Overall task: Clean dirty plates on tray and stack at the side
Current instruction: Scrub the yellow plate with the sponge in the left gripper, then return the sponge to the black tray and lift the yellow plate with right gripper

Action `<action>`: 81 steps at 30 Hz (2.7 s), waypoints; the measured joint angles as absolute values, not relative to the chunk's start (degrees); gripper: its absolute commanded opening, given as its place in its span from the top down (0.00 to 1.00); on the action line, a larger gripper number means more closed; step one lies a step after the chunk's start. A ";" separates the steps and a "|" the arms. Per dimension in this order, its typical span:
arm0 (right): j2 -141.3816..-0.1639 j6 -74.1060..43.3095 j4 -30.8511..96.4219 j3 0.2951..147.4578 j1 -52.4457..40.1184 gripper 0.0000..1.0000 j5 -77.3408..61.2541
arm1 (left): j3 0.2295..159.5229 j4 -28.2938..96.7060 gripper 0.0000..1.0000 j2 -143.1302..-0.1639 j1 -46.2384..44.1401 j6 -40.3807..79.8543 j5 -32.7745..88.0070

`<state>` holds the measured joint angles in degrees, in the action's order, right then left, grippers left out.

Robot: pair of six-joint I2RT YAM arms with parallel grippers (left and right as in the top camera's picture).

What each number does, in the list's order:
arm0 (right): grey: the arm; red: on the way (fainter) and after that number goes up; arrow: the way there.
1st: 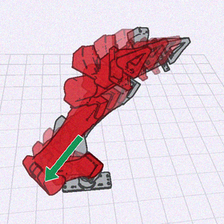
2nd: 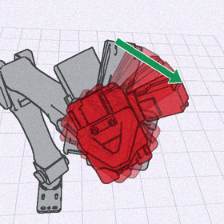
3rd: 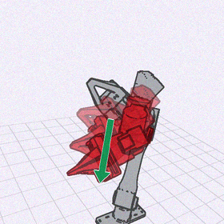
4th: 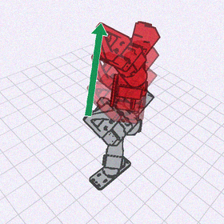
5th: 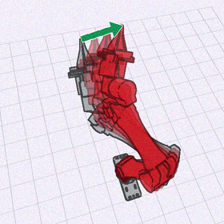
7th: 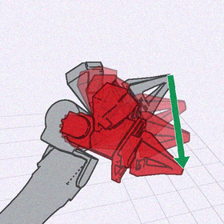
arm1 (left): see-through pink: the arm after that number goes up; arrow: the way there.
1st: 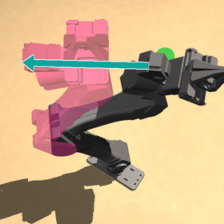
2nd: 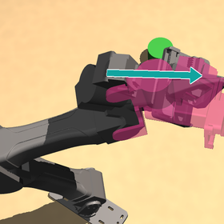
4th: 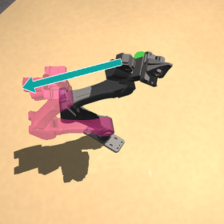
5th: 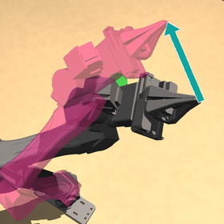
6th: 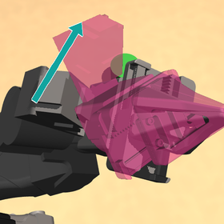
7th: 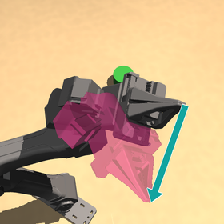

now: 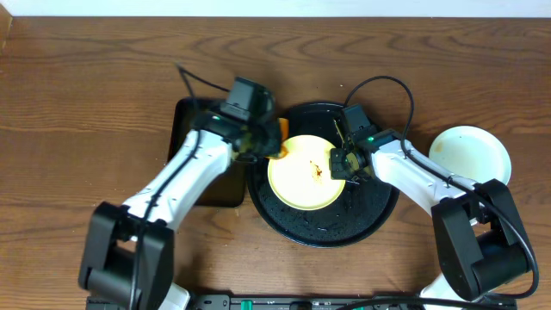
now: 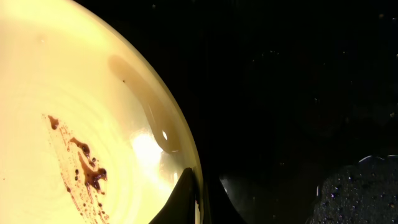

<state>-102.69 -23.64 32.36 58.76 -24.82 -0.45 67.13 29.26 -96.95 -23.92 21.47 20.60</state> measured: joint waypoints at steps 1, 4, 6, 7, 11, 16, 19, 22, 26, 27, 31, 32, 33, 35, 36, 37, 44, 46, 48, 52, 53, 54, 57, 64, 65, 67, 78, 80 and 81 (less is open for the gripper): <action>-102.69 -23.64 32.36 58.76 -24.82 0.99 -0.47 | 67.16 27.90 0.93 -97.78 -25.10 21.50 21.21; -102.69 -23.64 32.36 58.76 -24.82 0.99 -0.45 | 67.20 23.92 0.93 -100.99 -28.25 22.50 24.27; -102.69 -23.64 32.36 58.76 -24.82 0.99 -0.45 | 67.22 21.78 0.93 -103.24 -29.91 24.14 26.20; -102.69 -23.64 32.36 58.76 -24.82 0.99 -0.45 | 67.22 20.97 0.93 -104.44 -30.63 25.23 27.20; -102.69 -23.64 32.36 58.76 -24.82 0.99 -0.43 | 67.22 17.52 0.93 -108.01 -31.79 28.47 32.01; -102.69 -23.64 32.36 58.76 -24.82 0.99 -0.45 | 67.22 16.45 0.93 -110.56 -32.08 31.55 36.77; -102.69 -23.64 32.36 58.76 -24.82 0.99 -0.45 | 67.22 15.99 0.93 -111.87 -32.32 32.23 39.13; -102.69 -23.64 32.36 58.76 -24.82 0.99 -0.45 | 67.22 15.25 0.93 -113.60 -32.95 32.84 40.66; -102.69 -23.64 32.36 58.76 -24.82 0.99 -0.45 | 67.29 15.70 0.93 -115.57 -33.67 32.86 41.12; -102.69 -23.64 32.36 58.76 -24.82 0.99 -0.45 | 67.42 16.38 0.93 -115.59 -33.61 32.88 40.47; -102.69 -23.64 32.56 58.81 -24.82 0.99 -0.43 | 67.92 18.20 0.93 -115.50 -32.49 33.04 37.15; -102.69 -23.64 32.73 58.83 -24.82 0.99 -0.43 | 67.94 18.20 0.93 -115.37 -31.79 33.04 36.49; -102.69 -23.64 32.84 58.83 -24.82 0.99 -0.43 | 67.99 18.13 0.93 -115.24 -30.83 33.01 35.73; -102.69 -23.64 32.95 58.87 -24.82 0.99 -0.40 | 68.01 17.98 0.93 -114.63 -28.03 32.80 33.89; -102.69 -23.64 32.97 58.87 -24.82 0.99 -0.40 | 68.01 18.02 0.93 -114.32 -26.61 32.56 33.10; -102.69 -23.64 32.97 58.87 -24.82 0.99 -0.40 | 68.01 18.35 0.93 -113.80 -24.93 31.86 32.38; -102.69 -23.64 32.67 58.92 -24.82 0.99 -0.38 | 67.96 26.28 0.93 -104.64 -21.85 26.37 30.48; -102.69 -23.64 32.38 58.92 -24.82 0.99 -0.23 | 67.96 28.77 0.93 -100.05 -22.20 24.91 28.51; -102.69 -23.49 31.11 58.89 -24.75 0.99 0.47 | 67.99 31.68 0.93 -95.70 -22.48 23.88 24.73; -102.69 -21.63 27.92 58.78 -24.60 0.99 2.57 | 67.99 35.75 0.93 -90.13 -22.15 22.72 13.02; -102.61 -21.02 27.57 58.78 -24.60 0.99 2.94 | 67.99 36.36 0.93 -89.67 -21.65 22.44 10.20; -102.37 -20.27 27.35 58.76 -24.60 0.99 3.20 | 67.99 36.56 0.92 -89.62 -21.21 22.41 8.78; -99.90 -18.11 27.33 58.70 -24.62 0.99 4.60 | 67.96 37.45 0.93 -89.78 -18.92 22.20 5.17; -86.21 -7.55 27.18 58.65 -24.60 0.99 12.71 | 67.96 37.30 0.92 -89.78 -12.23 22.20 2.31; -84.88 -5.80 27.16 58.65 -24.60 0.99 13.89 | 67.96 37.30 0.92 -89.78 -11.35 22.20 2.15; -82.46 -1.78 27.11 58.65 -24.62 0.99 16.75 | 67.96 37.30 0.92 -89.78 -9.91 22.20 1.96; -77.14 22.68 17.82 58.65 -29.52 0.99 39.27 | 67.96 37.08 0.92 -92.33 -7.51 22.20 1.30; -77.14 28.34 15.11 58.63 -31.81 0.99 42.24 | 67.96 37.08 0.92 -93.67 -7.49 22.20 1.28; -77.12 31.40 13.76 58.63 -33.21 0.99 43.62 | 67.96 37.10 0.92 -94.26 -7.49 22.20 1.28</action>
<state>-77.12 31.40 13.76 58.63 -33.21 43.62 67.96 37.10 -94.26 -7.49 22.20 1.28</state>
